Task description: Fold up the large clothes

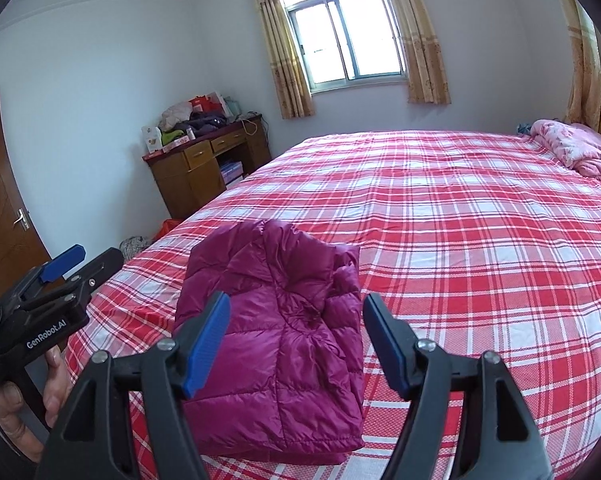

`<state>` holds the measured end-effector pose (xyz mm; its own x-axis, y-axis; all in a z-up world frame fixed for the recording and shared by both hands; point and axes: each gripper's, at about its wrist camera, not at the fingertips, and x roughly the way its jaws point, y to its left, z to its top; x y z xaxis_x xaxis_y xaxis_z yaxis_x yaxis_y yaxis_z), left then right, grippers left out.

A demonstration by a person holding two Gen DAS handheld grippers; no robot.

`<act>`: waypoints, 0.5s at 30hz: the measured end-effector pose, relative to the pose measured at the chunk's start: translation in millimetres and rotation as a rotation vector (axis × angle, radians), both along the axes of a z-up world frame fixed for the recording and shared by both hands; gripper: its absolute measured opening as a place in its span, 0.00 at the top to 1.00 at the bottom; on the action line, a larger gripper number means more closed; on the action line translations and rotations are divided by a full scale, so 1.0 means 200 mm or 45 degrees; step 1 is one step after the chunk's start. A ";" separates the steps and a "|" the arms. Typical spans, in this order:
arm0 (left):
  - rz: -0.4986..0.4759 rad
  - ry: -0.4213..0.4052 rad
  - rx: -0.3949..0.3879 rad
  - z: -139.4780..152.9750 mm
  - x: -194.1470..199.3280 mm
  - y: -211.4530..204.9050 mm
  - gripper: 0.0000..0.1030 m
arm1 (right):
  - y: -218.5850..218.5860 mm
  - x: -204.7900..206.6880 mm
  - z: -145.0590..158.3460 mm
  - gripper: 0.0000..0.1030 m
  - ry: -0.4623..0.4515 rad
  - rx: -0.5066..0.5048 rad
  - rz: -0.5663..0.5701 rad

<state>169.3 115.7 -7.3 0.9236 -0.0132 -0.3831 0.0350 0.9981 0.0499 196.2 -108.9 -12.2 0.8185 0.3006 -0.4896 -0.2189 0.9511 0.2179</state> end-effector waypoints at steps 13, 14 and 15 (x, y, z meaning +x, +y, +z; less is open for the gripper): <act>-0.001 0.015 -0.007 0.00 0.00 0.01 0.17 | 0.00 0.00 -0.01 0.28 0.013 0.003 0.007; -0.001 0.017 -0.008 0.00 0.00 0.01 0.17 | 0.00 0.00 -0.01 0.28 0.014 0.001 0.008; -0.002 0.022 -0.010 0.00 0.01 0.01 0.17 | 0.01 0.00 -0.02 0.28 0.015 -0.001 0.011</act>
<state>170.5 118.0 -7.6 0.9168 -0.0175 -0.3990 0.0372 0.9984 0.0418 195.7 -107.6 -15.4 0.8101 0.3069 -0.4995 -0.2242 0.9494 0.2198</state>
